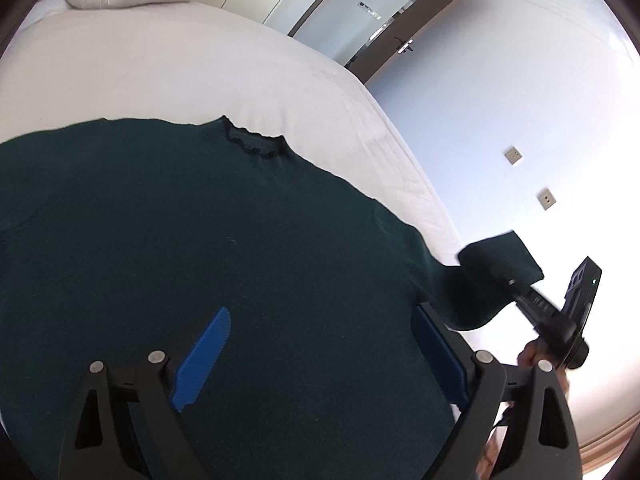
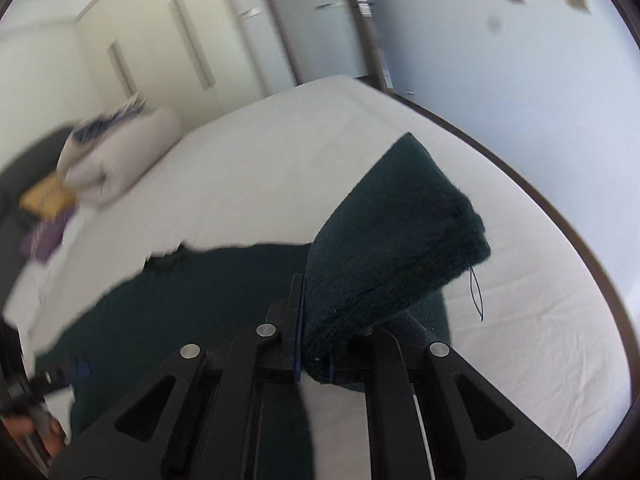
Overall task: Fold small clothes
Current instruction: 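Carry the sleeve across the sweater body toward the left gripper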
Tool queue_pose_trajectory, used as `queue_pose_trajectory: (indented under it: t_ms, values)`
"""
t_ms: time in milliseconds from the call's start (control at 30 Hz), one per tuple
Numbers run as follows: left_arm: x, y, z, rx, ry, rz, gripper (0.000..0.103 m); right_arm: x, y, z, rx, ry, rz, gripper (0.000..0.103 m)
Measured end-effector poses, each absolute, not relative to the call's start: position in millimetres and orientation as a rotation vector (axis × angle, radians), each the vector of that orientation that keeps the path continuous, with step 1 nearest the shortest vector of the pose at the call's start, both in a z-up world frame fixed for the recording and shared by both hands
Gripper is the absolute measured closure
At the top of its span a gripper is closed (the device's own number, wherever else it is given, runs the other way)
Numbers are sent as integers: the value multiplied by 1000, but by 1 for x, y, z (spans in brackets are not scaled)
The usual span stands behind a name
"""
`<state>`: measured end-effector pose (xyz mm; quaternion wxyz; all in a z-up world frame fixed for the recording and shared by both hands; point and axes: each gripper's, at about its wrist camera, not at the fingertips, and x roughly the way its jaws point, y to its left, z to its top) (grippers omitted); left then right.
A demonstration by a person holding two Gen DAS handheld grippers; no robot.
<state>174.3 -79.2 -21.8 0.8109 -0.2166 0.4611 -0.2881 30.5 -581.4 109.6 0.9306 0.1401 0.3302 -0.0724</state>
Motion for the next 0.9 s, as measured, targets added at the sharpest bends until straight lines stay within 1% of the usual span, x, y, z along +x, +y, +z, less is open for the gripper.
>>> queue_pose_trajectory:
  t_ms: [67, 133, 200, 300, 367, 433, 600, 633, 667, 700, 733, 767, 800, 833, 900]
  values:
    - [185, -82, -27, -539, 1021, -654, 10, 57, -520, 97, 89, 742, -79, 96]
    - [193, -86, -35, -594, 1063, -690, 10, 78, -459, 72, -99, 805, -50, 96]
    - [197, -92, -43, -622, 1096, -717, 10, 87, -419, 41, -195, 847, -34, 96]
    - [207, -98, -63, -724, 1164, -746, 9, 96, -396, 21, -306, 853, -53, 96]
    - [214, -103, -73, -784, 1204, -762, 8, 90, -353, 8, -348, 842, -70, 96]
    - [220, -110, -81, -789, 1243, -760, 6, 78, -355, 5, -380, 825, -82, 96]
    - [221, -116, -94, -885, 1274, -770, 6, 56, -366, 11, -361, 783, -94, 96]
    - [222, -118, -94, -901, 1275, -771, 7, 36, -379, 14, -353, 775, -93, 96]
    - [223, -120, -95, -913, 1282, -774, 18, 36, -381, 15, -347, 769, -94, 96]
    - [225, -123, -97, -925, 1299, -780, 38, 22, -386, 18, -343, 767, -95, 96]
    - [226, -127, -99, -934, 1322, -794, 50, 22, -387, 18, -338, 768, -94, 96]
    - [227, -132, -100, -930, 1338, -804, 75, 22, -389, 19, -326, 767, -89, 96]
    - [228, -135, -99, -906, 1345, -806, 95, 19, -391, 20, -306, 769, -83, 95]
    - [229, -136, -96, -889, 1340, -809, 96, 12, -402, 28, -284, 778, -75, 94]
    - [236, -132, -91, -884, 1329, -815, 95, 12, -410, 30, -215, 812, -41, 89]
